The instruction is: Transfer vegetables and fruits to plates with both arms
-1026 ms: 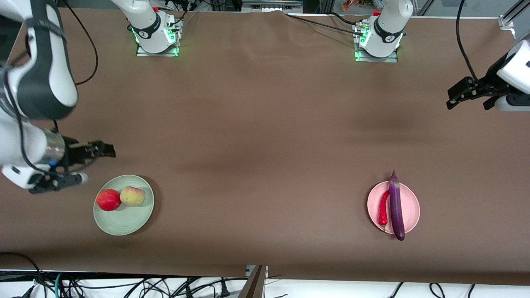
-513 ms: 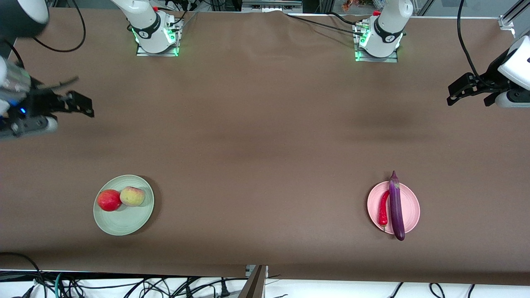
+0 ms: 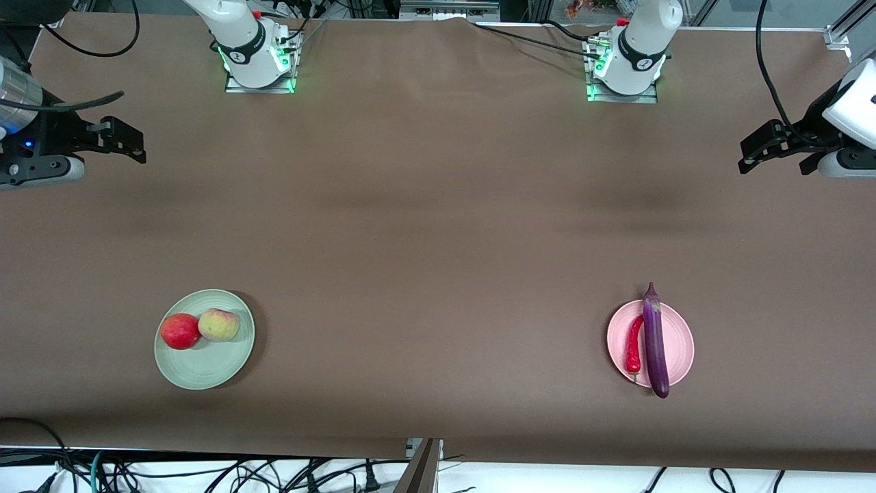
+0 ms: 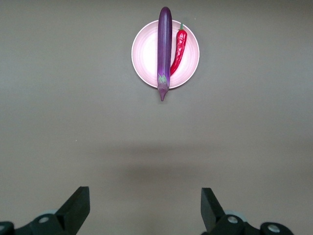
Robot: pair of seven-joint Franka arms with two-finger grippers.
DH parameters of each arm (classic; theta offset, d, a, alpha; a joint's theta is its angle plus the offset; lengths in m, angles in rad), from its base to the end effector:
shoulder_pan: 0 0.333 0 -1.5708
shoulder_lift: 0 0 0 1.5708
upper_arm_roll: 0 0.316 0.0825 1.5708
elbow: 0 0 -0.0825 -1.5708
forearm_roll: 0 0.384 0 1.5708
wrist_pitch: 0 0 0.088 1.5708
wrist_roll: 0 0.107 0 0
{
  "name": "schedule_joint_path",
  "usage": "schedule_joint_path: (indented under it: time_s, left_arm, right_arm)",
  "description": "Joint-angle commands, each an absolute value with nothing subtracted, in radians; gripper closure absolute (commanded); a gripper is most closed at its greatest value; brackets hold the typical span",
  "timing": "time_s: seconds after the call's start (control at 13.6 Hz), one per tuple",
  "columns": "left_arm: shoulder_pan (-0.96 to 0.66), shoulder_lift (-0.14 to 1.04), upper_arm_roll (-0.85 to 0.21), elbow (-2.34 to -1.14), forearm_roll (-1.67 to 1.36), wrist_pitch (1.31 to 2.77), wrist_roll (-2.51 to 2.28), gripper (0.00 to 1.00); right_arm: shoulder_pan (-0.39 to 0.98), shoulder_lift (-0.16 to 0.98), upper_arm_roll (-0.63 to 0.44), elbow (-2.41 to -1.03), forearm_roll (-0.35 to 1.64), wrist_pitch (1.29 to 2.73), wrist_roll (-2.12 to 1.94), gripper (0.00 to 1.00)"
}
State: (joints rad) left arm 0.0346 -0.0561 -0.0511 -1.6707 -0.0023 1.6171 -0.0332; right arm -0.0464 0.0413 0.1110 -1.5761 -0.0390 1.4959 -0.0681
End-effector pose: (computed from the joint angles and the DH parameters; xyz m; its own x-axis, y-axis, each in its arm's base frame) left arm 0.5401 -0.0099 0.6119 0.9999 0.0169 0.0024 0.0169 -0.9999 -0.0005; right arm 0.5564 0.0303 0.5932 0.9839 0.1293 -0.1230 0.1335 -0.9907 0.0261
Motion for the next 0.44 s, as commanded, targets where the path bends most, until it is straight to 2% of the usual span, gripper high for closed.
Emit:
schedule_joint_path:
  time_s: [0.0, 0.37]
  left_arm:
    - [0.031, -0.040, -0.048, -1.637, -0.003, 1.586, -0.032, 0.00]
    - [0.029, -0.040, -0.051, -1.637, -0.003, 1.586, -0.032, 0.00]
  right_arm:
    - [-0.051, 0.021, 0.115, -1.597, -0.055, 1.483, -0.003, 0.00]
    - [-0.057, 0.041, 0.114, -1.562, -0.054, 1.482, -0.017, 0.00]
